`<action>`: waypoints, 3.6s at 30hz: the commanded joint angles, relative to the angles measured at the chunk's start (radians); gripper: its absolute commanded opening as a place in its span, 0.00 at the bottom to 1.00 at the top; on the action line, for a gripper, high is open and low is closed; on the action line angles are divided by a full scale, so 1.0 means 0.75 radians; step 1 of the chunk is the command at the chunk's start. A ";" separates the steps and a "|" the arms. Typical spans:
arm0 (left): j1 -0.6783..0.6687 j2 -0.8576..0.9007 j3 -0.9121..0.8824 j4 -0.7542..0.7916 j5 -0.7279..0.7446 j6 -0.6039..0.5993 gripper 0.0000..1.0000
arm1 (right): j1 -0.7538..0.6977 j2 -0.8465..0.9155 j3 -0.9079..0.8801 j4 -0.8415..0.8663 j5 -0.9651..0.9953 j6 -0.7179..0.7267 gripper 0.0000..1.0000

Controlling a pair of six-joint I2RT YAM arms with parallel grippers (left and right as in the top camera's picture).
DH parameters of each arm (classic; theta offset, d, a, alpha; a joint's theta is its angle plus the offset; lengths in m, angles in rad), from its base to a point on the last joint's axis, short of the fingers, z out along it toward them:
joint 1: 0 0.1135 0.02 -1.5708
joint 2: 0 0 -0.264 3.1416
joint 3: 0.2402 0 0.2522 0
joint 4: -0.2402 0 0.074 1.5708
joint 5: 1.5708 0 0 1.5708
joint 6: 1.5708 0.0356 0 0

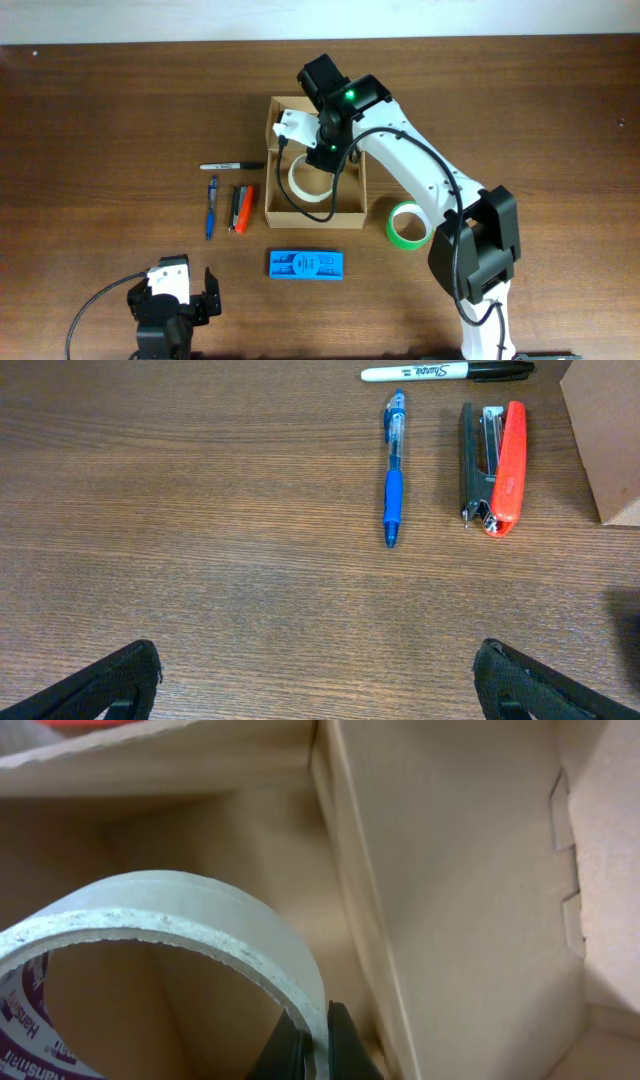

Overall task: Pack container
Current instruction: 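Carry the white tape roll into the box and release it, then move the right gripper to the green tape roll and grasp it, then lower the green tape roll into the box beside the white roll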

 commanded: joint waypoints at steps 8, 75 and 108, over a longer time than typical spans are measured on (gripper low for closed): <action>0.007 -0.009 -0.012 0.003 0.014 0.020 1.00 | 0.005 0.045 -0.089 0.037 0.002 -0.014 0.04; 0.007 -0.009 -0.012 0.003 0.014 0.021 1.00 | -0.554 -1.035 -1.034 -0.090 0.001 0.931 0.99; 0.007 -0.009 -0.012 0.003 0.014 0.020 1.00 | -0.555 -0.730 -1.269 0.389 0.150 1.141 0.04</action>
